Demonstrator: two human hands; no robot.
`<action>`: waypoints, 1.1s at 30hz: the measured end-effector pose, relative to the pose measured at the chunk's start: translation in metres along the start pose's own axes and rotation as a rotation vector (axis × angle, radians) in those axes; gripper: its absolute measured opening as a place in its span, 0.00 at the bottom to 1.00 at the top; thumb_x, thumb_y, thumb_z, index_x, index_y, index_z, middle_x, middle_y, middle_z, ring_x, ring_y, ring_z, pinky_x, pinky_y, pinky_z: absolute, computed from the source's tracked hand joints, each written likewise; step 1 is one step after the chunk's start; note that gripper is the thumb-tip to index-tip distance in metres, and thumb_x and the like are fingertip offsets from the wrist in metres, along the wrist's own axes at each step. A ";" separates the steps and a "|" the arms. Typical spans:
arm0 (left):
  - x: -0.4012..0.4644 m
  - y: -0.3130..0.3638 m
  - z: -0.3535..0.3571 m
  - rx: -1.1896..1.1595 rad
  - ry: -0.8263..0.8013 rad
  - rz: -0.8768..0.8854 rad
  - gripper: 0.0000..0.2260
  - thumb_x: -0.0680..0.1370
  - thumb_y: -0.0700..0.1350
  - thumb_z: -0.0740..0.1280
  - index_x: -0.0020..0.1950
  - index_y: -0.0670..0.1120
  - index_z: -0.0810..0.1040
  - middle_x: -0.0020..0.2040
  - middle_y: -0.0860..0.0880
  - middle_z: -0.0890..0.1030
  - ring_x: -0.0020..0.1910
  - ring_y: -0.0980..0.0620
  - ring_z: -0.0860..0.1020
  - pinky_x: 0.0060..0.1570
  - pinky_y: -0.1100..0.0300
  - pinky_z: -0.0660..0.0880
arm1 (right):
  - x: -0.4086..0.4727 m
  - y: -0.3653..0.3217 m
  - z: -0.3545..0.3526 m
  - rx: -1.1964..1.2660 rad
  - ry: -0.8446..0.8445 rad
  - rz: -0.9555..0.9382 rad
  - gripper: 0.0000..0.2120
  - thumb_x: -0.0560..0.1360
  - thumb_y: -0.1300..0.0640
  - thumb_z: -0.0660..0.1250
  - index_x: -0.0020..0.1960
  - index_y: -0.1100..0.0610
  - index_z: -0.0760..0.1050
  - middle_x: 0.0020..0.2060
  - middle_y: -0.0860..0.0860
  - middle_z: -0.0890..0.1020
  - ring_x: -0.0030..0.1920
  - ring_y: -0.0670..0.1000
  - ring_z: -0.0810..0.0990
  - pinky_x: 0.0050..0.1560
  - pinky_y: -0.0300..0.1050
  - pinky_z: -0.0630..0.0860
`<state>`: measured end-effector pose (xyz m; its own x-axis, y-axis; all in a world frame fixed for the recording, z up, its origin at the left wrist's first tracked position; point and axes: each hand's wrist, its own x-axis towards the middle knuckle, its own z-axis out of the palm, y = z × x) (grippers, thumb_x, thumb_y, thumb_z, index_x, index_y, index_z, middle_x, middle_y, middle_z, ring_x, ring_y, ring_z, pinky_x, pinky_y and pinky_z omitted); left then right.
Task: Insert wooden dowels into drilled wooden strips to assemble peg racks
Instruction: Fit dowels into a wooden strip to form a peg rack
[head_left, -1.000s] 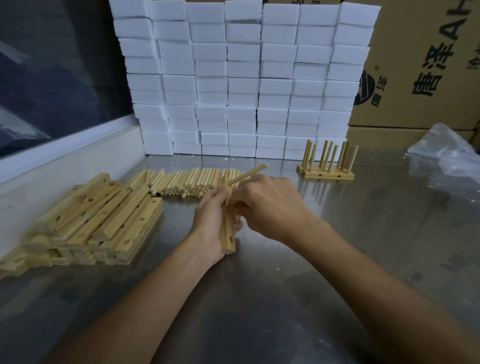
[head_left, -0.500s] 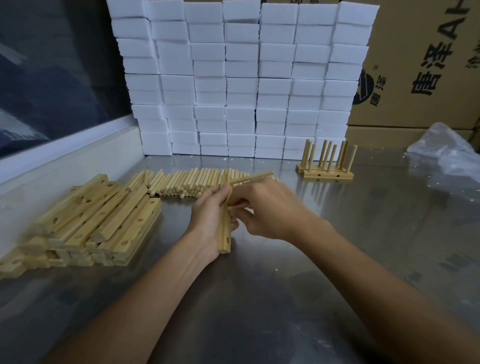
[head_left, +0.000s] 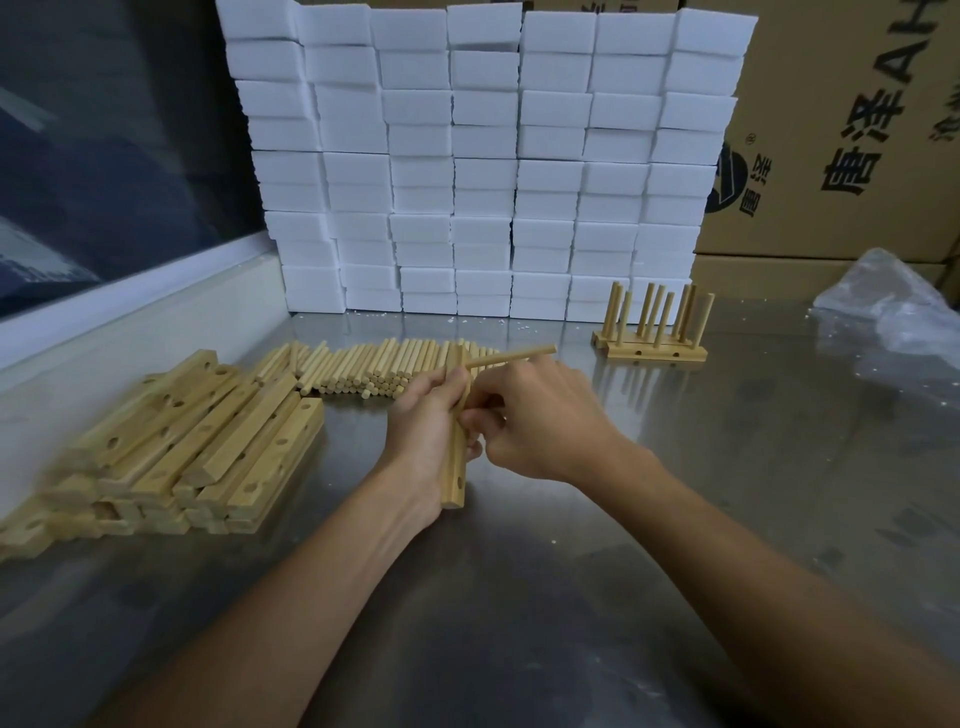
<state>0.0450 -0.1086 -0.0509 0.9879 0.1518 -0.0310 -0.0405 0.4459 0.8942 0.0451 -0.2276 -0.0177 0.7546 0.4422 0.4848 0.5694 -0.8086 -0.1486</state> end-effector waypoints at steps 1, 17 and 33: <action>0.001 0.000 -0.001 0.000 -0.006 -0.008 0.04 0.81 0.44 0.66 0.48 0.45 0.78 0.34 0.46 0.77 0.30 0.51 0.72 0.34 0.58 0.69 | 0.000 0.000 0.001 0.011 -0.006 0.004 0.04 0.73 0.51 0.68 0.44 0.48 0.82 0.38 0.46 0.83 0.41 0.53 0.80 0.37 0.43 0.67; 0.023 0.004 -0.036 -0.034 0.086 -0.084 0.13 0.82 0.50 0.64 0.61 0.42 0.77 0.31 0.47 0.72 0.23 0.53 0.69 0.22 0.62 0.69 | 0.002 0.084 -0.009 0.168 -0.177 0.369 0.09 0.75 0.46 0.72 0.45 0.51 0.82 0.36 0.45 0.81 0.37 0.44 0.80 0.46 0.50 0.81; 0.023 0.005 -0.036 -0.130 0.094 -0.148 0.09 0.79 0.46 0.64 0.50 0.39 0.76 0.30 0.47 0.73 0.24 0.52 0.69 0.21 0.62 0.68 | -0.015 0.101 0.023 0.067 -0.099 0.694 0.07 0.76 0.54 0.70 0.50 0.57 0.82 0.39 0.50 0.83 0.35 0.50 0.83 0.41 0.47 0.82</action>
<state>0.0622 -0.0711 -0.0633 0.9664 0.1552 -0.2047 0.0791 0.5785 0.8119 0.0986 -0.3068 -0.0595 0.9752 -0.1309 0.1785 -0.0375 -0.8925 -0.4496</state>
